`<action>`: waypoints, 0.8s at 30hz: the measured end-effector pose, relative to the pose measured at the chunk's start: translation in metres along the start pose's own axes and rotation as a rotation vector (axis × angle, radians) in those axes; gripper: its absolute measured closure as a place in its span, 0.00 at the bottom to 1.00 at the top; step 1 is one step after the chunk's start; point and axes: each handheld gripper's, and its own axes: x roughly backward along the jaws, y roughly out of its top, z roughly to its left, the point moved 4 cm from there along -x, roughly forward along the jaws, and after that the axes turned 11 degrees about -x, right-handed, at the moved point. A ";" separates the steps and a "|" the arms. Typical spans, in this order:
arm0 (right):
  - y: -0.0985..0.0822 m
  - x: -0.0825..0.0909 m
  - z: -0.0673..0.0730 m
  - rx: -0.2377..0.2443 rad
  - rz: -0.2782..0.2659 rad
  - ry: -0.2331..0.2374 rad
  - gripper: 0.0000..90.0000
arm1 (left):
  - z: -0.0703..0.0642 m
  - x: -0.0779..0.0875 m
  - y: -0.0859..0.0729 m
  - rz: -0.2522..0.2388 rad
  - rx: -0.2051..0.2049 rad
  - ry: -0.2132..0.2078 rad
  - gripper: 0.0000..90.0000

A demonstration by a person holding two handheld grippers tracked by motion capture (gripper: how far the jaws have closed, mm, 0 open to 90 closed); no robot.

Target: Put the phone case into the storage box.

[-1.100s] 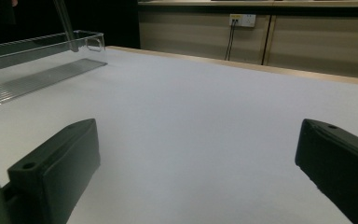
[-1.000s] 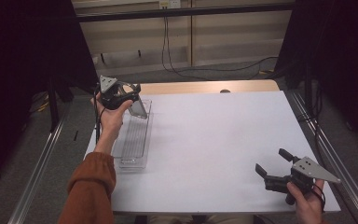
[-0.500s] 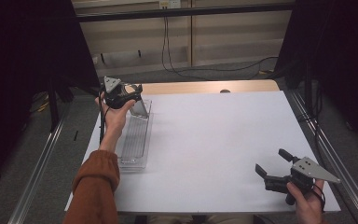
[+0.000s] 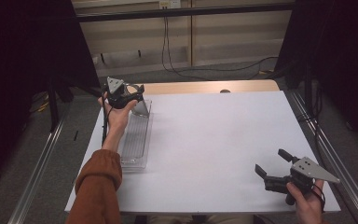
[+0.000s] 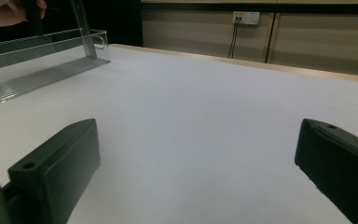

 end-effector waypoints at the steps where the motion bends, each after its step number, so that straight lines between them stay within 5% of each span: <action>1: 0.000 0.000 0.000 -0.001 0.000 0.001 0.00 | 0.000 0.000 -0.001 0.004 -0.002 0.000 0.13; 24: 0.000 0.000 0.001 0.001 -0.002 0.007 0.00 | -0.003 -0.008 0.000 0.014 -0.004 0.029 0.12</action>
